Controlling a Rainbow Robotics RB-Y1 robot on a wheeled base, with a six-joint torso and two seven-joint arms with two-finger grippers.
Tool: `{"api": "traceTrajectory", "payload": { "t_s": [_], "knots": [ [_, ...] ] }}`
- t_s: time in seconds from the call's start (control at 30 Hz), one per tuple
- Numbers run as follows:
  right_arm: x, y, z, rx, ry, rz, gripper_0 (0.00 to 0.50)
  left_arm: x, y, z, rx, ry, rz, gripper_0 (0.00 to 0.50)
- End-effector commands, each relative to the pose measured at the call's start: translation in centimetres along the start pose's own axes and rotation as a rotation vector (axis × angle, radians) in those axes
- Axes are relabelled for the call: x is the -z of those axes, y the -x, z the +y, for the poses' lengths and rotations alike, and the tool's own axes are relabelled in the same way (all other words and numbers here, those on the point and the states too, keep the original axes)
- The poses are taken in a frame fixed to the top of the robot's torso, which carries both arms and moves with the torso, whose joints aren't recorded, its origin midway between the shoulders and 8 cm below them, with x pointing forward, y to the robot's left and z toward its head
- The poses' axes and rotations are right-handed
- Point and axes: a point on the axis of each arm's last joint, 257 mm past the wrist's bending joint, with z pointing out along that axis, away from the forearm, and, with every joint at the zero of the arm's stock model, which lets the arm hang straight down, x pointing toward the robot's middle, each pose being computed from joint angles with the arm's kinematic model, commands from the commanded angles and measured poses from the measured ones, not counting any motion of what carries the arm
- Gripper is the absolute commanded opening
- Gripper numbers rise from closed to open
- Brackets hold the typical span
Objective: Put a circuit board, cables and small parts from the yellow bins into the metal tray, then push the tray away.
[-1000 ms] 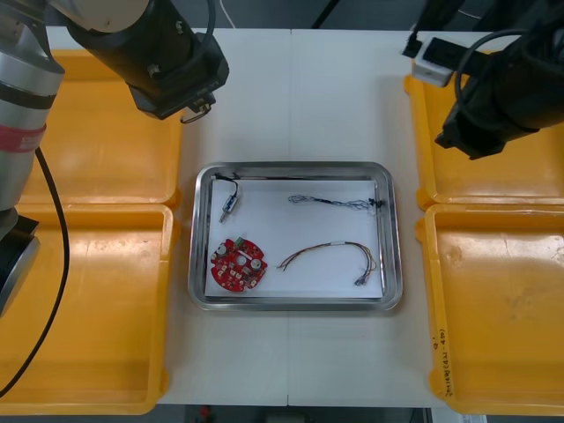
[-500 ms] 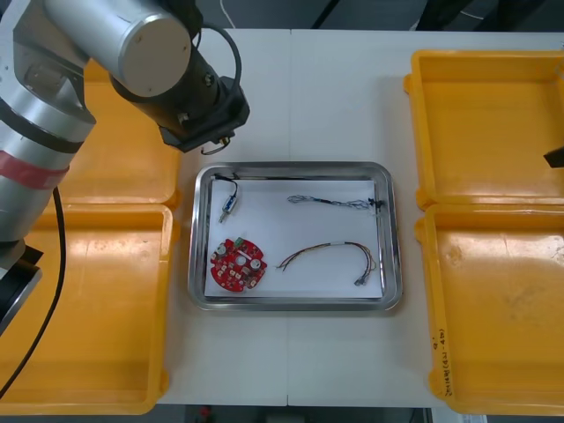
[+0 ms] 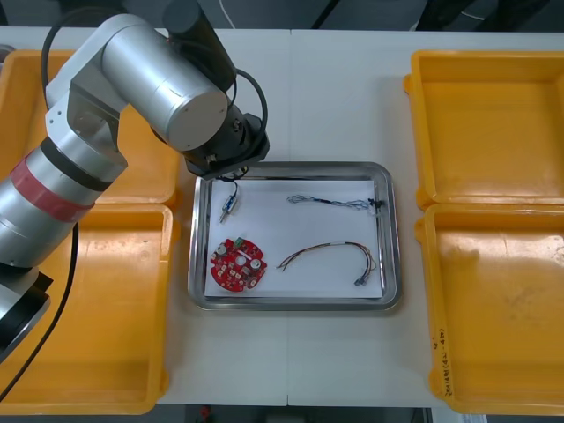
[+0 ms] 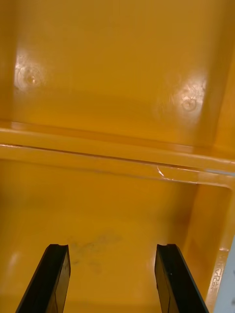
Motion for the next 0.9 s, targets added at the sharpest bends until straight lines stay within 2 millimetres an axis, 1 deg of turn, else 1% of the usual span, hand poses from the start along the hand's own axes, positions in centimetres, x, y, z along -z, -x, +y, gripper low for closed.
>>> {"api": "traceTrajectory", "payload": {
  "t_s": [0.03,0.13,0.27,0.47,0.77,0.9],
  "knots": [
    [-0.1,-0.9,0.4,-0.106,0.006,-0.004,0.5,-1.8,-1.8,-1.7,-0.07,-0.024,0.011,0.002],
    [-0.6,-1.6,0.8,-0.157,0.019,0.009,0.5,-2.6,-2.5,-1.8,-0.082,-0.022,0.016,0.001],
    [-1.2,-2.2,1.0,-0.196,0.021,0.015,0.5,-3.1,-3.3,-1.8,-0.1,-0.011,0.027,0.002],
    [-1.8,-3.5,1.1,-0.24,0.021,0.041,0.5,-4.1,-5.2,-1.2,-0.124,0.006,0.054,0.002],
    [-2.2,-4.5,1.3,-0.259,0.022,0.065,0.5,-5.5,-7.0,-0.5,-0.146,0.015,0.067,0.001],
    [-2.3,-4.7,1.3,-0.267,0.021,0.069,0.5,-5.7,-7.3,-0.4,-0.147,0.015,0.068,0.005]
  ]
}}
